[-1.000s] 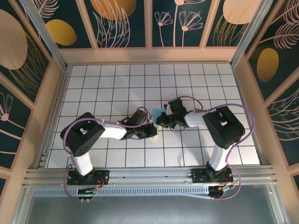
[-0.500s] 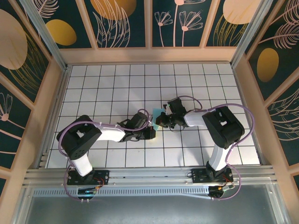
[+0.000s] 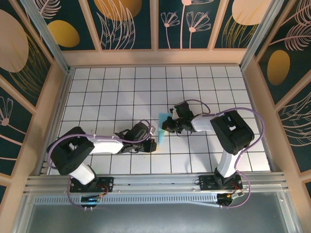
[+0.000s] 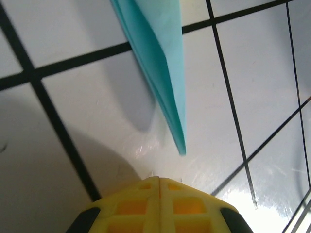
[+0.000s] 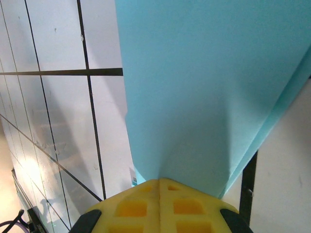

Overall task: Fold a paper plane with a square sheet of paper (fold left side to right side)
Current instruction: Fold the wing for the fifth time at the center of the table.

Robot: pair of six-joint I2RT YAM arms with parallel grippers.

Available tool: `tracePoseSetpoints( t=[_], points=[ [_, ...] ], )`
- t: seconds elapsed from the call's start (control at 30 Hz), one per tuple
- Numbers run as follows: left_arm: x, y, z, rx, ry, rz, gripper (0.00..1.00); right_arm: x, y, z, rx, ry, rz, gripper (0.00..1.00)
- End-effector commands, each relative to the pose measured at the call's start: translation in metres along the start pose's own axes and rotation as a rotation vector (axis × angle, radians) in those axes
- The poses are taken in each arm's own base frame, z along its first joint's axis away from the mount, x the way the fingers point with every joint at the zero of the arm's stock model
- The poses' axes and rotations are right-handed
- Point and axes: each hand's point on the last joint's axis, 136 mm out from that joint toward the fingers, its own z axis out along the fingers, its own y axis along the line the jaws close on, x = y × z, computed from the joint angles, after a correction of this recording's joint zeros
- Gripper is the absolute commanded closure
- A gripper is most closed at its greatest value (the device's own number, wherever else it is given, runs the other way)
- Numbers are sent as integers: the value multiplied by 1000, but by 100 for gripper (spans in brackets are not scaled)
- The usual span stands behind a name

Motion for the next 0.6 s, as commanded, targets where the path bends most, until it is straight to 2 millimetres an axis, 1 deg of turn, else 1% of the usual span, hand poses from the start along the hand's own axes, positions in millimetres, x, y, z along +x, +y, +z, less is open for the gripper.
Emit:
tracePoseSetpoints(
  t=[0.0, 0.13, 0.23, 0.4, 0.57],
  points=[
    [-11, -4, -17, -11, -52, -4, 100, 46, -76, 10, 272, 120, 88, 100],
    [-35, -15, -34, 66, -128, -49, 100, 46, -74, 10, 268, 120, 86, 100],
    [-48, -28, -37, 142, -143, -59, 100, 46, -73, 11, 265, 120, 84, 100],
    [-60, -45, -19, 220, -114, -62, 100, 46, -71, 13, 252, 119, 86, 100],
    [-67, -53, -5, 270, -103, -53, 100, 45, -68, 14, 245, 119, 85, 100]
  ],
)
